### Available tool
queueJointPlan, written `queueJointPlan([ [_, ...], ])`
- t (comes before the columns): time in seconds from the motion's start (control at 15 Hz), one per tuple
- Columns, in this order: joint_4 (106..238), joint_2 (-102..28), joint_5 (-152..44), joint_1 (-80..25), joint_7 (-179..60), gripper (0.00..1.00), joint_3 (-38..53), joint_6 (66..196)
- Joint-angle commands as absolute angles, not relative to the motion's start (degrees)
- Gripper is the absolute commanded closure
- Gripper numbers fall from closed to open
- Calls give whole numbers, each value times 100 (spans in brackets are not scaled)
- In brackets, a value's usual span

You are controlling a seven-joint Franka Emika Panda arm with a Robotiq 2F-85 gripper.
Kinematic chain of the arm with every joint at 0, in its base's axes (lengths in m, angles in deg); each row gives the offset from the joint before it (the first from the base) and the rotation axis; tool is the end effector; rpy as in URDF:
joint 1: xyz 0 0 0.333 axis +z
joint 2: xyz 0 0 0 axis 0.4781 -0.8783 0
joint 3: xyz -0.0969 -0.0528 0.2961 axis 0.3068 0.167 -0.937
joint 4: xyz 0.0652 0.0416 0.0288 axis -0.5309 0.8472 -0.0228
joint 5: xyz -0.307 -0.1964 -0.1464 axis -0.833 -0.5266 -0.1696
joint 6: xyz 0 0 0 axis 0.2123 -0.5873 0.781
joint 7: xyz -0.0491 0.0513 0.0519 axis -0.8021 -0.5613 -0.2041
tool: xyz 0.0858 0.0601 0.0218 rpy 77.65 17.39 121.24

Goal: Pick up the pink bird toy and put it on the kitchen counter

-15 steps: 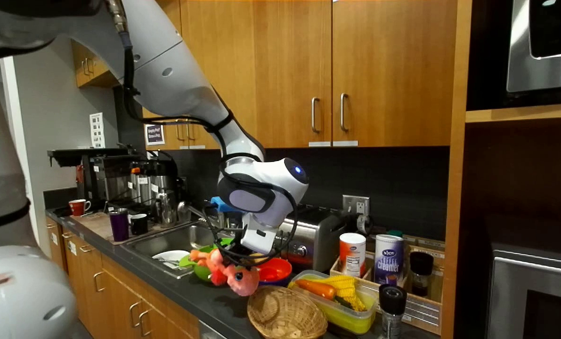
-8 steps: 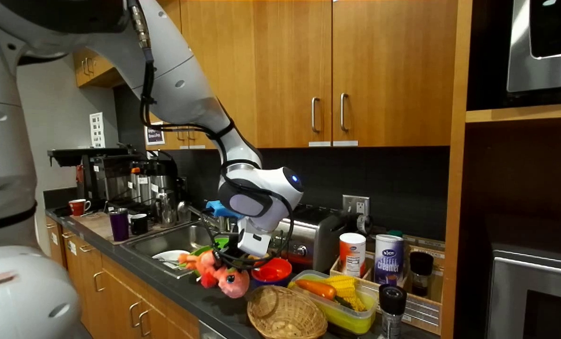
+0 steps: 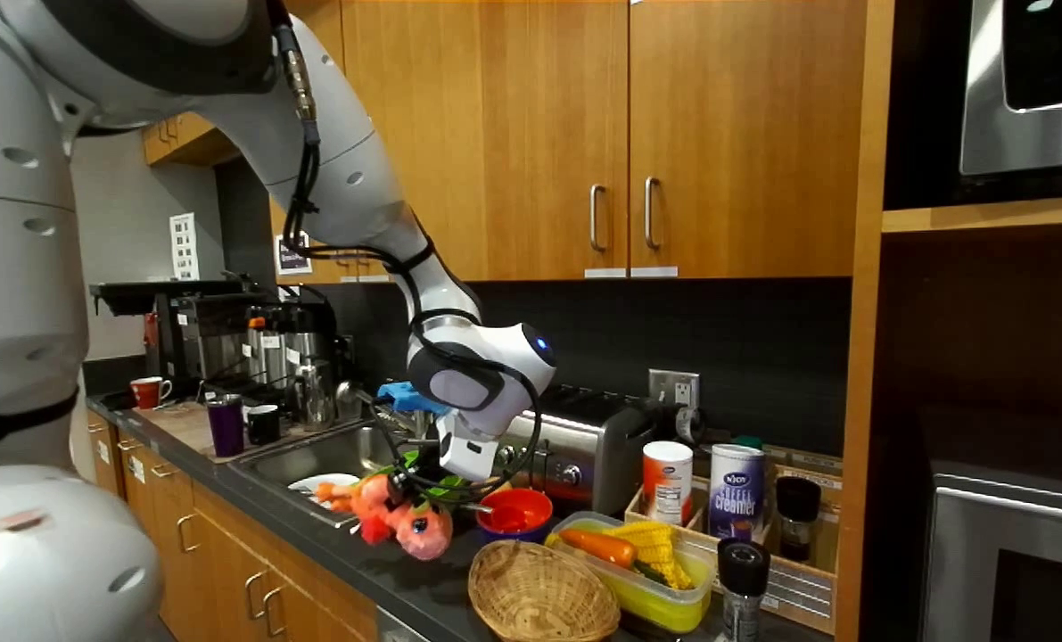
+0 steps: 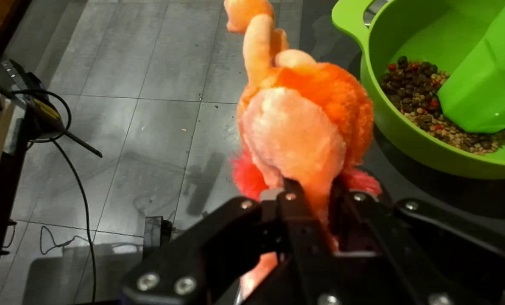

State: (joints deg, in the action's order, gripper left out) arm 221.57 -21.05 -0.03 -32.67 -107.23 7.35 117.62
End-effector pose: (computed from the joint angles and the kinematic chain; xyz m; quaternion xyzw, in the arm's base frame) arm 0.4401 -0.0233 0.2704 -0.6230 0.6927 0.2801 0.2316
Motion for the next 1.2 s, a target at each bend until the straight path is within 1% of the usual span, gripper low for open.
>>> queueJointPlan([
  [0.0, 21959, -2332, 47, -3214, -10653, 96, 710, 11619],
  [1.13, 21332, -3382, 104, -3259, -10427, 96, 853, 11634],
])
